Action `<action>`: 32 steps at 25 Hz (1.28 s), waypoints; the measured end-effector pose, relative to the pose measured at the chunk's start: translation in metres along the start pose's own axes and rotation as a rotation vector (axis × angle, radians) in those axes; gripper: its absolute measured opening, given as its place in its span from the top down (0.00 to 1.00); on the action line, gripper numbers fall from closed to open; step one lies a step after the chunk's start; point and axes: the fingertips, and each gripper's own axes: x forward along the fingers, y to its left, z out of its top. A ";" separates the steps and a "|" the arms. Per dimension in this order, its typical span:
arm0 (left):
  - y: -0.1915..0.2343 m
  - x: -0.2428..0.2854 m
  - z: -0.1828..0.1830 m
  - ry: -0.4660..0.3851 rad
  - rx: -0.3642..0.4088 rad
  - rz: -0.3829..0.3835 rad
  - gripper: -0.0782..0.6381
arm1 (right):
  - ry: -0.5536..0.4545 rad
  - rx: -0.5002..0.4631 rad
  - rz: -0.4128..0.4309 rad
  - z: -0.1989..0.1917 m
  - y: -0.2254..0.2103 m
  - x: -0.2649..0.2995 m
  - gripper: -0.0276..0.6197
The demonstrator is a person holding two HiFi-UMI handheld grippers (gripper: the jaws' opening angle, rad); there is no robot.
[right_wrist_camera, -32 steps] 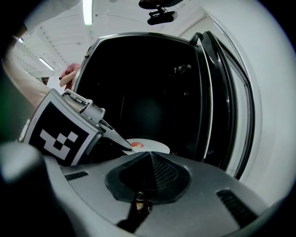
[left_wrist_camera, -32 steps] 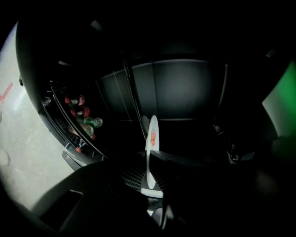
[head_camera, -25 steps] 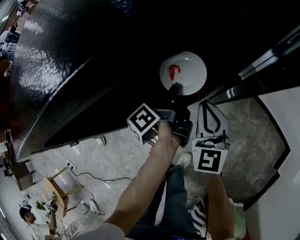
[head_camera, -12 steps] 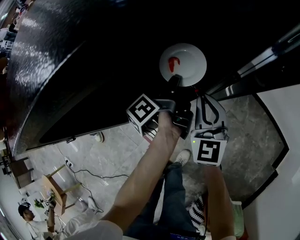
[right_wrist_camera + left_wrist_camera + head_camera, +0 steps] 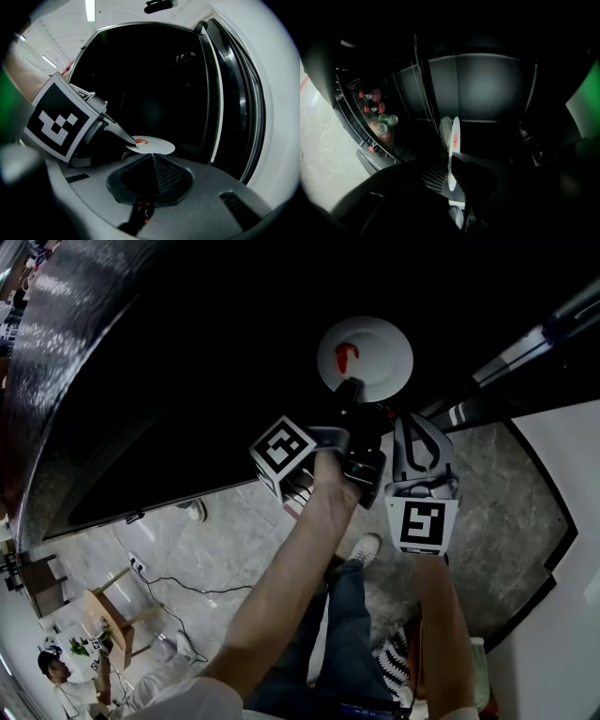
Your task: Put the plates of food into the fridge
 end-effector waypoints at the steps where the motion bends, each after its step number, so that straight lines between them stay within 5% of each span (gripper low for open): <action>1: -0.001 0.001 -0.002 0.007 -0.002 0.000 0.87 | 0.001 0.008 0.020 -0.001 0.002 0.003 0.94; 5: -0.001 0.002 -0.002 0.036 0.007 0.008 0.87 | -0.009 0.053 0.135 0.002 0.021 0.012 0.94; 13: -0.003 0.003 -0.005 0.101 0.027 0.003 0.87 | -0.020 0.083 0.211 0.005 0.024 0.021 0.94; 24: -0.006 0.006 -0.009 0.128 0.005 -0.009 0.87 | 0.004 0.072 0.185 0.006 0.012 0.040 0.94; 32: -0.009 0.003 -0.021 0.198 0.068 -0.006 0.87 | 0.022 0.052 0.175 0.010 0.003 0.060 0.94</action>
